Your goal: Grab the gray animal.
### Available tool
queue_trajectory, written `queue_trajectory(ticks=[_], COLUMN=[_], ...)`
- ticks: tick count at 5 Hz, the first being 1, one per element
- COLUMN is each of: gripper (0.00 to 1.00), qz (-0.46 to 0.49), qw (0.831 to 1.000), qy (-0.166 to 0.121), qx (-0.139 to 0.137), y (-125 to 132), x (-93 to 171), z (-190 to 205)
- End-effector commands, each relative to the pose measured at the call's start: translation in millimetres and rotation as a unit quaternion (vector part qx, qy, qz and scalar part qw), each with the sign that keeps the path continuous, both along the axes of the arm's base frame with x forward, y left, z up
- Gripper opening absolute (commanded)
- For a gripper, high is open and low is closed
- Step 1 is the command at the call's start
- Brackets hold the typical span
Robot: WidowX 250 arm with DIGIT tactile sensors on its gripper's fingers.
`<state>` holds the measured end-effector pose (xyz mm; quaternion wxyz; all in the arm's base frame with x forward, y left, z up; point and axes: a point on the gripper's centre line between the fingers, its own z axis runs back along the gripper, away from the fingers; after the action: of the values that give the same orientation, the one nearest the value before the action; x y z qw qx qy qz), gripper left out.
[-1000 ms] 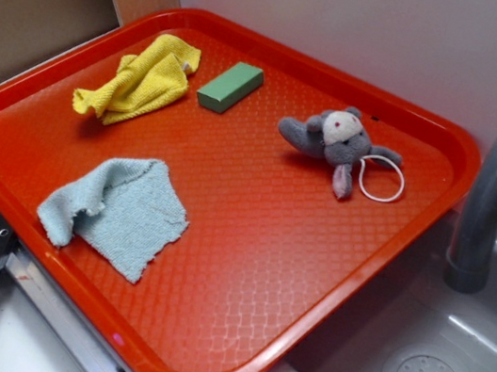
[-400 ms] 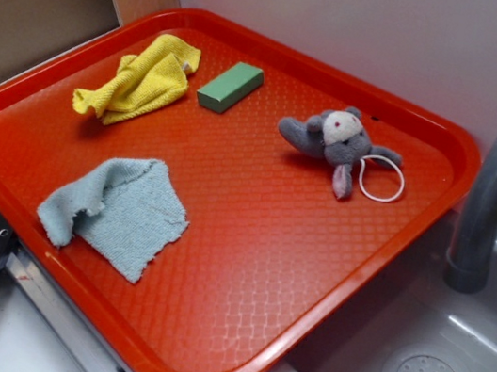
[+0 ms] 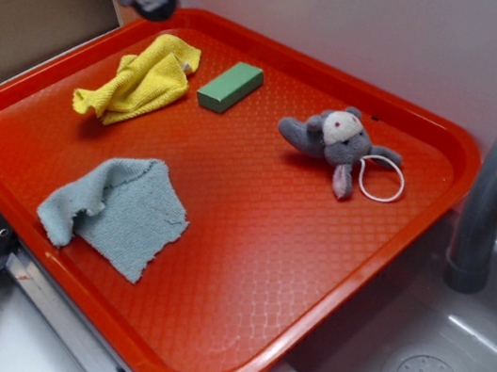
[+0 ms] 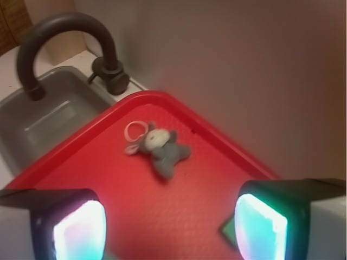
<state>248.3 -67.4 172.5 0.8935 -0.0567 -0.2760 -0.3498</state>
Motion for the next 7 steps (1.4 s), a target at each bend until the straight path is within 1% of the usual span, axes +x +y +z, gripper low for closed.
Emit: queue_trajectory(ticks=[1,2,3,4,5,6,7], gripper=[1.00,1.00,1.00,1.00,1.00,1.00,1.00], qz=[-0.033,-0.047,-0.070,-0.091,-0.113,-0.143,-0.156], qw=[0.999,0.998,0.997,0.994,0.990,0.986,0.983], qy=[0.011,0.034,0.033,0.048,0.065,0.074,0.087], qx=[0.021,0.037,0.028,0.036,0.047,0.041,0.042], y=[-25.2,-38.3,-54.1,-64.7,-73.9,-82.0,-88.5], x=[38.6,49.3,66.1,72.7,73.2,67.4,63.1], z=[-34.8,-57.6,-62.5,-80.8,-98.7,-108.1,-118.5])
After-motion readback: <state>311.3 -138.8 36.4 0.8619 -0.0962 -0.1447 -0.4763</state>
